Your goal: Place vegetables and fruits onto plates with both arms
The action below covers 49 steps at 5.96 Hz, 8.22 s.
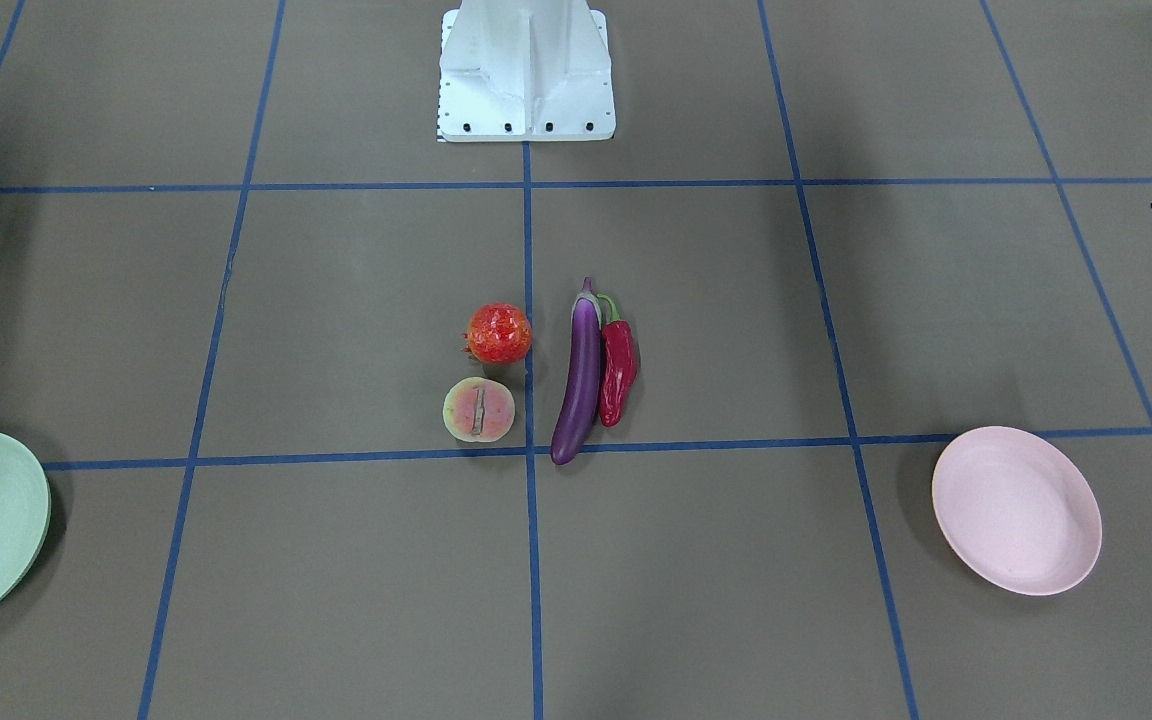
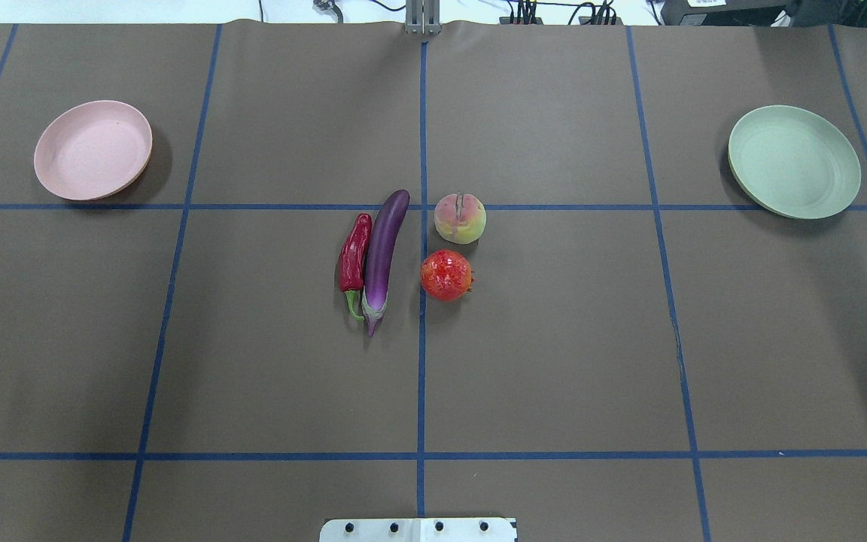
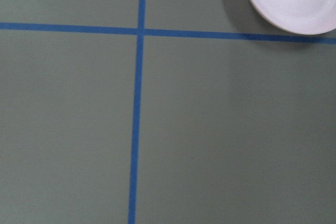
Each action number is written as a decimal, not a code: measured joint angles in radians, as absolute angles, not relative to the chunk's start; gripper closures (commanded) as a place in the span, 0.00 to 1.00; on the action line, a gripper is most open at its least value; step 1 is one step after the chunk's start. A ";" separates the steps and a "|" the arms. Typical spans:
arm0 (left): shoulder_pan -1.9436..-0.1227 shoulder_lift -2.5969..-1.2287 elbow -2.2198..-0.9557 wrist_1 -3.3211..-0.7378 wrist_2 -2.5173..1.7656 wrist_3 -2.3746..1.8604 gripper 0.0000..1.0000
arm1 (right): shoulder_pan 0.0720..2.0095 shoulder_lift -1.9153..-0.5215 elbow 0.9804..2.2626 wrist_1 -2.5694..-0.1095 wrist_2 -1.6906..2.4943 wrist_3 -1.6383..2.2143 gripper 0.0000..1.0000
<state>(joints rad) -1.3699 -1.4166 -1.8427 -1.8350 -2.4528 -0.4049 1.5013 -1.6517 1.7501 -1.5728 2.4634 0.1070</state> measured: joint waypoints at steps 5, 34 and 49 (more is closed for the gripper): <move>-0.959 -1.893 -1.736 -1.793 -2.416 -0.791 0.00 | 1.382 -1.639 1.747 -1.452 2.535 0.115 0.00; -1.176 -2.285 -0.988 -1.600 -2.353 -0.814 1.00 | 0.751 -1.108 1.733 -1.367 2.146 1.038 0.00; -1.183 -2.282 -0.769 -1.957 -2.341 -0.899 0.00 | 0.601 -0.934 1.386 -0.890 1.787 1.595 0.00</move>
